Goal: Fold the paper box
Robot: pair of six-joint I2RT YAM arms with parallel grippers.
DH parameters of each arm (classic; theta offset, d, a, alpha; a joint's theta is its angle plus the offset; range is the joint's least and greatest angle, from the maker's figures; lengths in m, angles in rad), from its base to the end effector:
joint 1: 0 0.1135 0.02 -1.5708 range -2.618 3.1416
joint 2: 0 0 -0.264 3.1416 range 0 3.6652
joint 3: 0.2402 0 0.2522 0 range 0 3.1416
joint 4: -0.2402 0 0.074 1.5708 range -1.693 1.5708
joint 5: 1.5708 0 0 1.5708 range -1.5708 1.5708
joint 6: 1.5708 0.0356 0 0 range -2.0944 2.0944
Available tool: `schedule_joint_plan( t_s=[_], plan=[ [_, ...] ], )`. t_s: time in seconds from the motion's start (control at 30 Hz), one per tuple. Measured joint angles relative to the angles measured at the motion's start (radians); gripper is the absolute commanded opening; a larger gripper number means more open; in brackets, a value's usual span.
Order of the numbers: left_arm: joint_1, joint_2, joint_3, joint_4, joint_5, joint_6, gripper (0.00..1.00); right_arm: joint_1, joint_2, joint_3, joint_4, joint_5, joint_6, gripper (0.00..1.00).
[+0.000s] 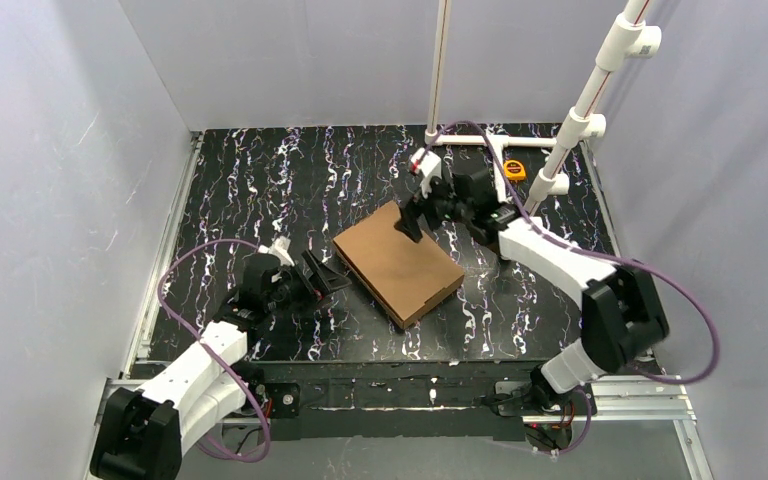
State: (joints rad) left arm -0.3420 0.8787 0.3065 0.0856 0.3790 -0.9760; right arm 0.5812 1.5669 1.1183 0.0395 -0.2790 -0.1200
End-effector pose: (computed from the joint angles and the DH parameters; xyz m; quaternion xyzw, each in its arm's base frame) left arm 0.1695 -0.0743 0.1845 -0.1699 0.8297 -0.4378 0.3018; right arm 0.2997 0.2086 0.2823 -0.3560 0.7513 0.2374 0.5025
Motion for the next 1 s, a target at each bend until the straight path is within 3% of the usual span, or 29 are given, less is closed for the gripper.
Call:
schedule_joint_plan(
  t_s=[0.2,0.3,0.43,1.0],
  plan=[
    [-0.035,0.022,-0.011,0.167,0.011,-0.069,0.84,-0.098,-0.167,-0.181,0.002,-0.249,-0.139,0.98],
    [-0.063,0.071,-0.018,0.215,0.002,-0.098,0.73,-0.153,-0.169,-0.232,0.010,-0.294,-0.120,0.98],
    [-0.092,0.153,-0.018,0.249,-0.009,-0.123,0.60,-0.162,-0.167,-0.292,0.035,-0.302,-0.069,0.98],
    [-0.158,0.333,0.058,0.315,-0.055,-0.148,0.42,-0.160,-0.021,-0.330,0.153,-0.209,0.144,0.92]
  ],
)
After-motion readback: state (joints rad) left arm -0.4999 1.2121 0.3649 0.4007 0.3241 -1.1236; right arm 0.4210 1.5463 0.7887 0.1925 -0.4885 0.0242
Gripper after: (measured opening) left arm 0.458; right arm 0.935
